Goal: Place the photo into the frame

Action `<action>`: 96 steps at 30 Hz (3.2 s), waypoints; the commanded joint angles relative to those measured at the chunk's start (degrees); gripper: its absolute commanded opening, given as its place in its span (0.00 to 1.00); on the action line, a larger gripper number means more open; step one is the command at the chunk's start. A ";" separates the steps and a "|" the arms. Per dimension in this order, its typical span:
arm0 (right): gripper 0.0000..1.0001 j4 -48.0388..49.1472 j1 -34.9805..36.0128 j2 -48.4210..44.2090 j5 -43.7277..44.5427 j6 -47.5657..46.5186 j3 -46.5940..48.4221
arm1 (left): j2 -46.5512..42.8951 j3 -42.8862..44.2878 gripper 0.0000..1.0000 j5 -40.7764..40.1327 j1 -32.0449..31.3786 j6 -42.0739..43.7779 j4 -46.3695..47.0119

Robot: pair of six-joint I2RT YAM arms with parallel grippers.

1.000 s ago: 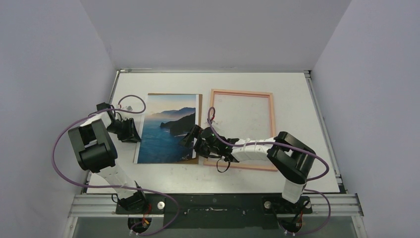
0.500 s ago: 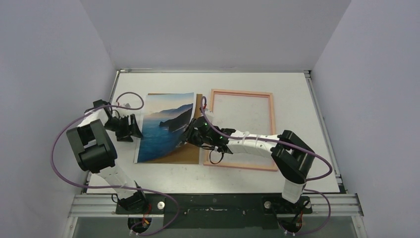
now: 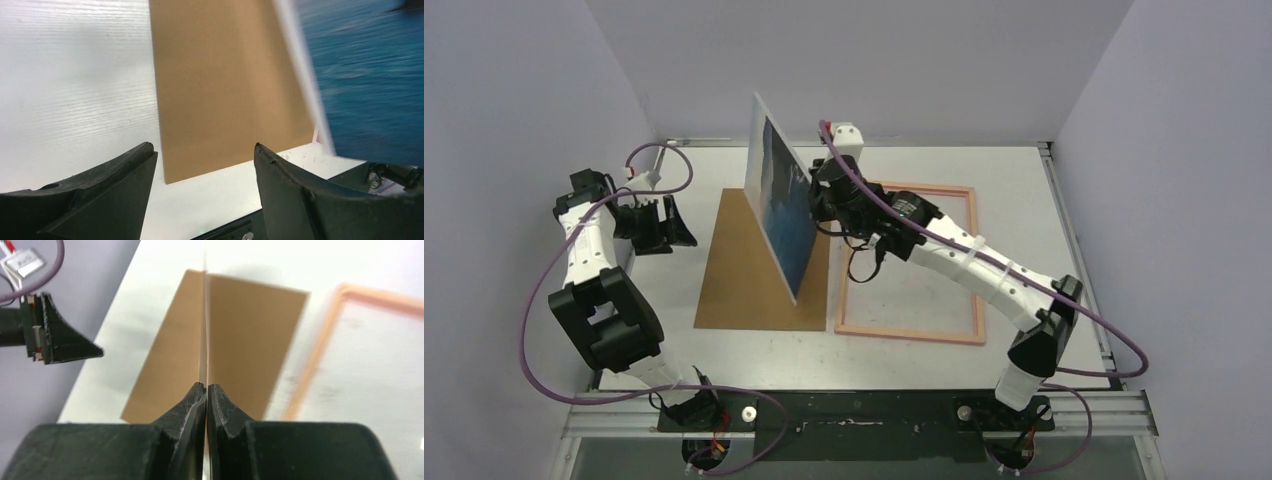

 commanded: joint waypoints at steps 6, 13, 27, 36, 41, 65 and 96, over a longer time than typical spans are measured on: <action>0.05 -27.84 0.65 -16.33 25.14 -14.48 13.23 | -1.48 -0.37 0.68 3.68 0.13 0.35 -2.78; 0.05 -36.93 1.53 -16.97 30.35 -18.13 18.16 | -1.48 -0.63 0.67 3.49 0.15 0.68 -3.22; 0.05 -51.30 10.85 4.65 37.79 -15.27 19.59 | -0.51 -0.66 0.67 3.33 0.13 0.56 -3.25; 0.05 -50.77 15.35 17.16 33.33 -17.03 21.18 | -0.39 -1.35 0.66 3.55 0.14 0.71 -3.06; 0.05 -49.36 15.75 20.92 28.98 -15.31 18.76 | -0.26 -1.23 0.66 3.64 0.10 0.79 -3.13; 0.05 -43.19 16.23 20.45 32.83 -14.74 1.81 | 0.62 -1.44 0.65 4.09 0.13 0.50 -3.04; 0.05 -26.04 18.28 11.60 37.06 -32.19 -16.38 | 1.65 -2.90 0.65 3.60 0.08 0.39 -2.18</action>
